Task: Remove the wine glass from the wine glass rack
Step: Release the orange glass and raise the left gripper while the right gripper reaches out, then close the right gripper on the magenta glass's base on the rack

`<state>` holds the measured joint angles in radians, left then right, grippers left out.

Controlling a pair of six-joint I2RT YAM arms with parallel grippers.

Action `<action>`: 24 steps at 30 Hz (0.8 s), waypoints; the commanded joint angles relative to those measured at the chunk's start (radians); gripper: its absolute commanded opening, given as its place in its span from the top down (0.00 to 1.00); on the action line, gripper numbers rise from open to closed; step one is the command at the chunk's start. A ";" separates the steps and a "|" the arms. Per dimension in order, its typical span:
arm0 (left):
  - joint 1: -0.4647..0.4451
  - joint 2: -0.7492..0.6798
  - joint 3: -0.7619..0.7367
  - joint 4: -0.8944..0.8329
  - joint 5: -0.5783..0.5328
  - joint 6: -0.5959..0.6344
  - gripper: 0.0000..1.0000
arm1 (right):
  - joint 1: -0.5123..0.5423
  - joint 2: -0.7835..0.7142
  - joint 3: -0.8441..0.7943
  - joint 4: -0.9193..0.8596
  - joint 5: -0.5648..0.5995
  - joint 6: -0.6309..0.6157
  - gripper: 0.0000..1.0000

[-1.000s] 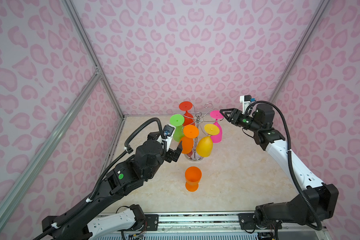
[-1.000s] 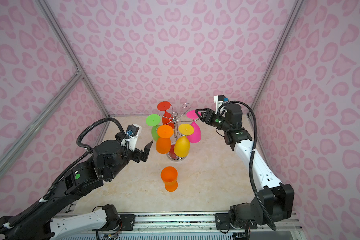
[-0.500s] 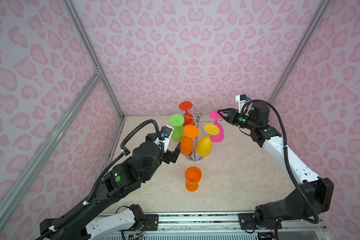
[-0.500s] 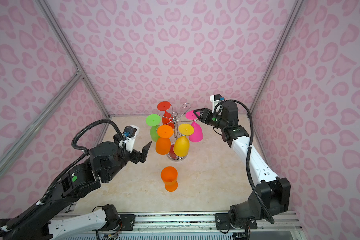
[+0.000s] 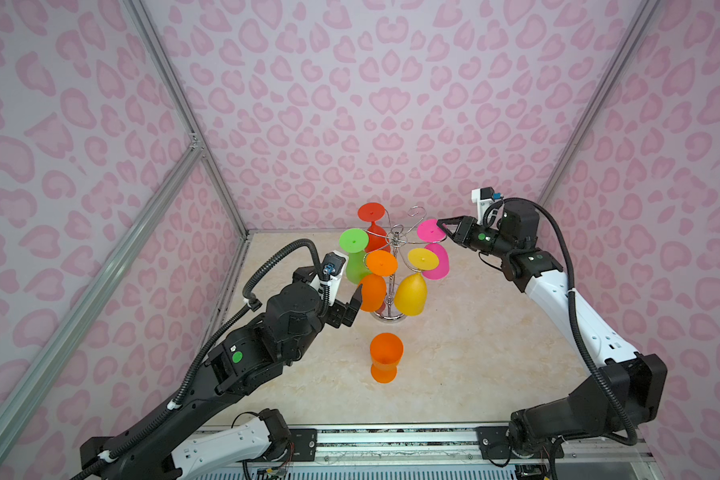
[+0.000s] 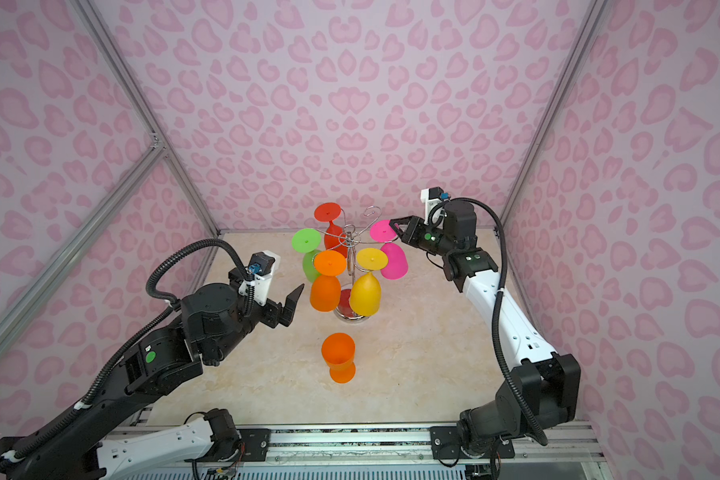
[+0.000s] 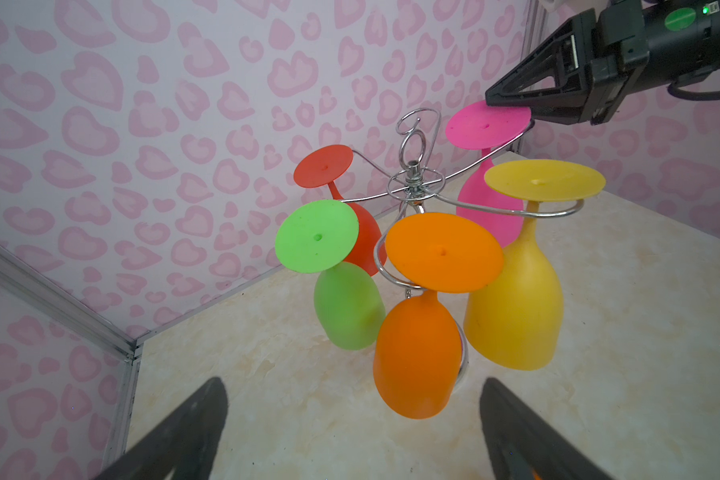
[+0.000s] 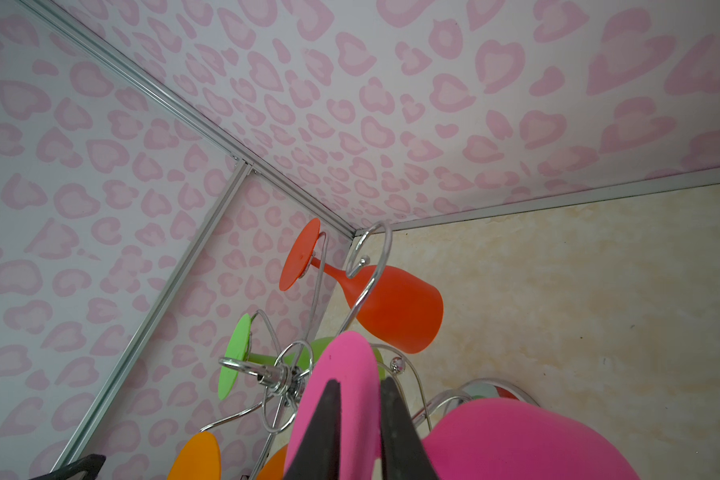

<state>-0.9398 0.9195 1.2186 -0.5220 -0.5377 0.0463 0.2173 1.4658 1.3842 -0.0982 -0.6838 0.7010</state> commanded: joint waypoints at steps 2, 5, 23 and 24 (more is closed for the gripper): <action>0.001 -0.001 -0.002 0.023 -0.004 -0.003 0.04 | 0.002 0.007 0.007 -0.012 -0.010 -0.018 0.86; 0.001 -0.001 -0.004 0.022 -0.003 -0.006 0.04 | 0.000 0.001 0.013 -0.015 -0.011 -0.012 0.90; 0.003 0.001 -0.013 0.012 0.001 -0.013 0.04 | -0.051 -0.036 -0.024 0.101 -0.101 0.121 1.00; 0.003 -0.001 -0.014 0.011 0.001 -0.014 0.04 | -0.056 -0.037 -0.032 0.118 -0.109 0.135 1.00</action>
<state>-0.9382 0.9192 1.2083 -0.5266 -0.5381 0.0456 0.1719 1.4338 1.3693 -0.0566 -0.7601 0.7887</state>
